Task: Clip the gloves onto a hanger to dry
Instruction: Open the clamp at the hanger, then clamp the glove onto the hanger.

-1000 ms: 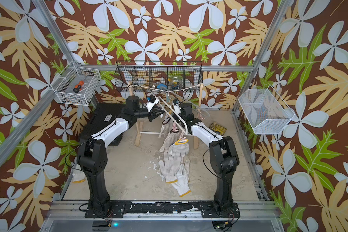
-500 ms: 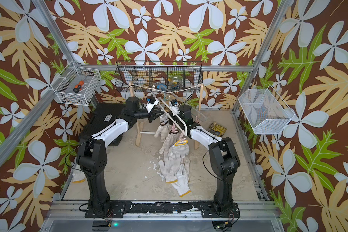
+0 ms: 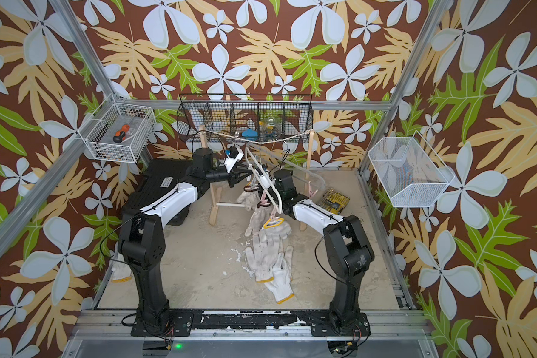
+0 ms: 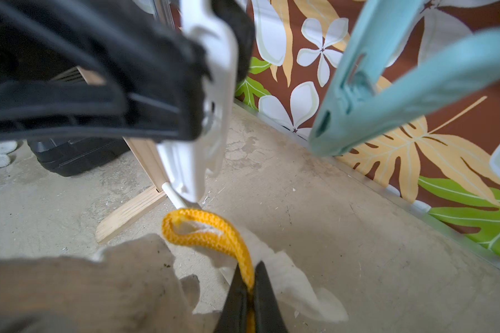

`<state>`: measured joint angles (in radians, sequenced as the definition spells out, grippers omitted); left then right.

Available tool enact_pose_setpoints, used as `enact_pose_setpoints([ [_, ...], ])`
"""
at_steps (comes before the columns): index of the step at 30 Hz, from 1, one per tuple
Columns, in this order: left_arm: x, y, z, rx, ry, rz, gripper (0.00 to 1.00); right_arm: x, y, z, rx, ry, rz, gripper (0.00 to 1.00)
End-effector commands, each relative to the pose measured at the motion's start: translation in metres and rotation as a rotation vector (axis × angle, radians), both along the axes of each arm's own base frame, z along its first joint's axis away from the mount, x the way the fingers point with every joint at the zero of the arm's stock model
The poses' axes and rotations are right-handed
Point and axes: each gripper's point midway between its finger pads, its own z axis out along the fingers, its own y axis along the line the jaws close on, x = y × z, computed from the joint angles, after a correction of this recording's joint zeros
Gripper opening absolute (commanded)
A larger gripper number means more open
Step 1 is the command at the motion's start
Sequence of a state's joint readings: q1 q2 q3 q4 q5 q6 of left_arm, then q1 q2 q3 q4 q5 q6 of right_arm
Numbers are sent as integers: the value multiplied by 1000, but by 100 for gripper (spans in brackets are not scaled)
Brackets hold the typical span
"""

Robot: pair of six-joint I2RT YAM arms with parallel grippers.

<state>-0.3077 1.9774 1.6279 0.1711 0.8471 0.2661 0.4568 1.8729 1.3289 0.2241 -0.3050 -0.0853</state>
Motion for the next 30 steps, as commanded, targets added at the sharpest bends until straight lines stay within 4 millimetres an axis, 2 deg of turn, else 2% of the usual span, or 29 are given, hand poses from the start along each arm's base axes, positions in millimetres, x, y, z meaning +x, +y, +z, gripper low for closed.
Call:
enact_pose_setpoints([
  [1,-5,-4,9,-29,-25,-41,25,-2,9,14,-4,-67,57,0],
  [13,-10,-3,4,-31,-14,-47,25,3,19,32,57,-92,59,0],
  [20,-10,-3,7,-45,-20,-52,25,-1,17,26,43,-72,61,0],
  [30,-10,-2,-1,-37,-10,-49,25,-2,18,49,88,-121,65,0],
])
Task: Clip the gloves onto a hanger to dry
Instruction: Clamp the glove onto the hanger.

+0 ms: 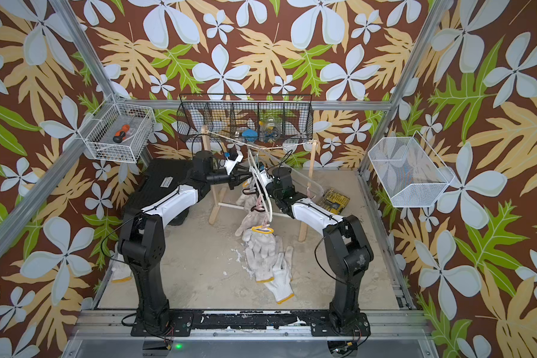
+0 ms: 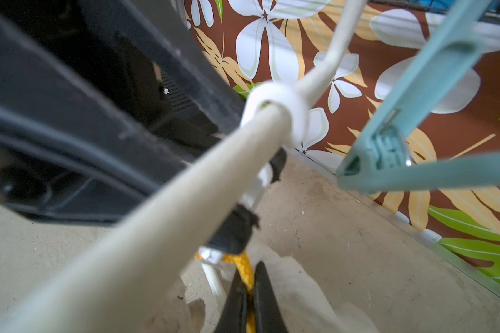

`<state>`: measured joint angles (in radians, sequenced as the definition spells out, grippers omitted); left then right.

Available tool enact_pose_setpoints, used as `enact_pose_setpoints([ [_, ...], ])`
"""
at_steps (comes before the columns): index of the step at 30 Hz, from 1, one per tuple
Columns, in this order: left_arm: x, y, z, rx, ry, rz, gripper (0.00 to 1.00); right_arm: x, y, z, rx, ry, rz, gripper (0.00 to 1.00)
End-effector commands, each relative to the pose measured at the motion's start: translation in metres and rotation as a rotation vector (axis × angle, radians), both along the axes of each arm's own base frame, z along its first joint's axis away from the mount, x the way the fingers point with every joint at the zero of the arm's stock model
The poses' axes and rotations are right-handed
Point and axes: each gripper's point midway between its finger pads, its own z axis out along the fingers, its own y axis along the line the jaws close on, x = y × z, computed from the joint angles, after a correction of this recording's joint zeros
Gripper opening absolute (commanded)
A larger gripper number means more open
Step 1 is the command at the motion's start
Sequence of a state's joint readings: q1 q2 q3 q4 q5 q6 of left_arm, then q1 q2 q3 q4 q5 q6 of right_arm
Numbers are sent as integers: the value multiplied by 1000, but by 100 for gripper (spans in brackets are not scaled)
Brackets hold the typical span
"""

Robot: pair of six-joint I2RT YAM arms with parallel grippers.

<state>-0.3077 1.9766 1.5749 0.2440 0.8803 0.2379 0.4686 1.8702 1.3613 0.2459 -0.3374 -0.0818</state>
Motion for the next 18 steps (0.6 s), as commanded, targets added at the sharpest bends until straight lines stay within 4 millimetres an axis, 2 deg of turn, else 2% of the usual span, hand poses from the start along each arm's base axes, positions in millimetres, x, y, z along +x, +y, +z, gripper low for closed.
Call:
enact_pose_setpoints([
  [1,-4,0,6,-10,-15,-21,25,-3,6,29,58,-85,31,0],
  [10,-7,0,4,-9,-11,-27,27,-15,7,31,102,-78,87,0],
  [18,-7,3,7,-9,-13,-12,34,-20,10,32,112,-76,126,0],
])
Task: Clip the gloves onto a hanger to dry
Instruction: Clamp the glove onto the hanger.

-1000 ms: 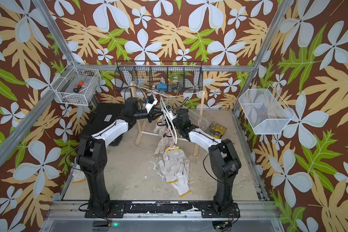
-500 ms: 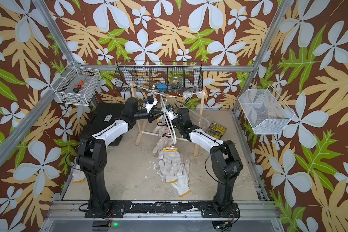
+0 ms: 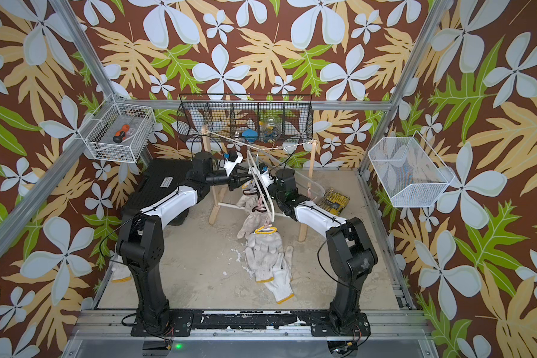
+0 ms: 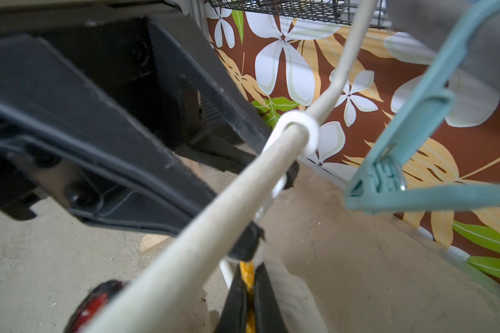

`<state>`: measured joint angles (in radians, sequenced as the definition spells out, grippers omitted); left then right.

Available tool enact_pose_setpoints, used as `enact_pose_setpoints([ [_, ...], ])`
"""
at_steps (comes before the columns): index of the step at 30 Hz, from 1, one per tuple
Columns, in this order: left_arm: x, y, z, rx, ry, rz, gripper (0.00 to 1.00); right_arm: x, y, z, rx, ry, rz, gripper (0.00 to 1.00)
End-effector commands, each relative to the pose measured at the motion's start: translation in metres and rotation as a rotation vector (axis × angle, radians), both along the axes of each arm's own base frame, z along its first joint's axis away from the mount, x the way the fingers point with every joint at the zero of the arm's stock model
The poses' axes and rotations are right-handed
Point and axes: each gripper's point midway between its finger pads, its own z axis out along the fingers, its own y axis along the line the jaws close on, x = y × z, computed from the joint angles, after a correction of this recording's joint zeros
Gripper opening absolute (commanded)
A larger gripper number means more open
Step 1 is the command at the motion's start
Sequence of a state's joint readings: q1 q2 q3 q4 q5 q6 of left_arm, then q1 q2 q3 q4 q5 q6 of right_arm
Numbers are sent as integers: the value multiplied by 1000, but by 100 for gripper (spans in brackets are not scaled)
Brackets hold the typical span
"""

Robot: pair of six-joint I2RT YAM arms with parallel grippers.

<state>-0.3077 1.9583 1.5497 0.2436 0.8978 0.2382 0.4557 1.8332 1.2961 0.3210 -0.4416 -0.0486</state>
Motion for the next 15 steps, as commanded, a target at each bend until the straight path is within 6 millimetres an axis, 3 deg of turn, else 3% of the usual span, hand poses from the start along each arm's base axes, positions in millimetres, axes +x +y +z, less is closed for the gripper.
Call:
enact_pose_setpoints([
  [1,1,3,8,-7,-22,6,34,-5,6,23,40,-74,48,0],
  [15,-1,7,15,-16,-21,12,55,-2,5,21,37,-59,40,3],
])
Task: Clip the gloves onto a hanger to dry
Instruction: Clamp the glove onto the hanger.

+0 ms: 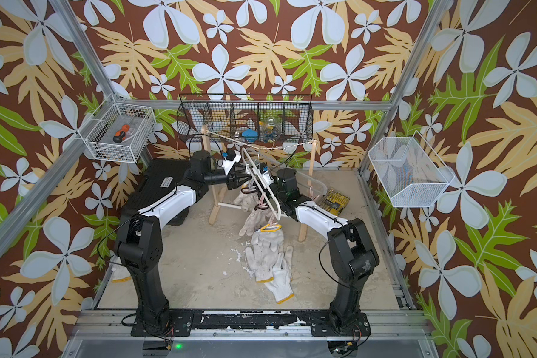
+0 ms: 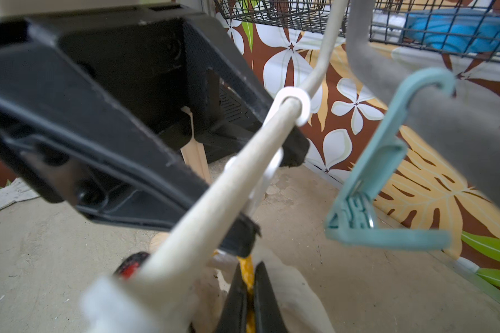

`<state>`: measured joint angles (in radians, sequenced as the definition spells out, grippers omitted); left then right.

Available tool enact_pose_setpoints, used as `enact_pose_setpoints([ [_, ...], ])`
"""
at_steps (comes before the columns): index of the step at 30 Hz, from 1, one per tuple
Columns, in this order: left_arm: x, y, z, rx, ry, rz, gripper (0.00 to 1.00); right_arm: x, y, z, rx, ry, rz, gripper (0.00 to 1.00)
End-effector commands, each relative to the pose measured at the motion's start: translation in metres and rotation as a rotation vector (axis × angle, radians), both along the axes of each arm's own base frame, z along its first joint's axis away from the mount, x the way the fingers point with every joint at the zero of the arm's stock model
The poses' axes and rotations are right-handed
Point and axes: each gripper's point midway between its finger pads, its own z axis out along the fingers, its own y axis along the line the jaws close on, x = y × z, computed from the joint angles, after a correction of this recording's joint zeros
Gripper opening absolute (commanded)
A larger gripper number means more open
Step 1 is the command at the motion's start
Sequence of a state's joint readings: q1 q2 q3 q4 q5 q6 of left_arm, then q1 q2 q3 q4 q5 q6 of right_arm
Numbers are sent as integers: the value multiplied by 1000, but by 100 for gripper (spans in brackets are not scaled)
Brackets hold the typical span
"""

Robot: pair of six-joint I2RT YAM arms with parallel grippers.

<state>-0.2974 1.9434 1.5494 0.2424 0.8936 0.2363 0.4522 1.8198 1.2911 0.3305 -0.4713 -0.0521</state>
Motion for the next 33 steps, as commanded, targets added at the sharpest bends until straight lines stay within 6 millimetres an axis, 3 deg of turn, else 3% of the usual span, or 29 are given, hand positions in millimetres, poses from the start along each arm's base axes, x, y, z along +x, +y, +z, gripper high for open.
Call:
enact_pose_setpoints([
  [1,-2,1,8,-12,-9,-2,56,3,4,12,22,-40,14,4],
  [10,-6,7,6,-3,7,27,74,7,0,8,-14,-30,-14,39],
  [14,-7,12,7,3,6,58,81,6,-10,4,-34,-25,-42,44],
  [16,-9,14,5,8,8,70,99,4,-15,4,-37,-25,-48,45],
  [33,-38,31,-12,57,32,130,100,-3,-48,8,-17,9,-140,50],
])
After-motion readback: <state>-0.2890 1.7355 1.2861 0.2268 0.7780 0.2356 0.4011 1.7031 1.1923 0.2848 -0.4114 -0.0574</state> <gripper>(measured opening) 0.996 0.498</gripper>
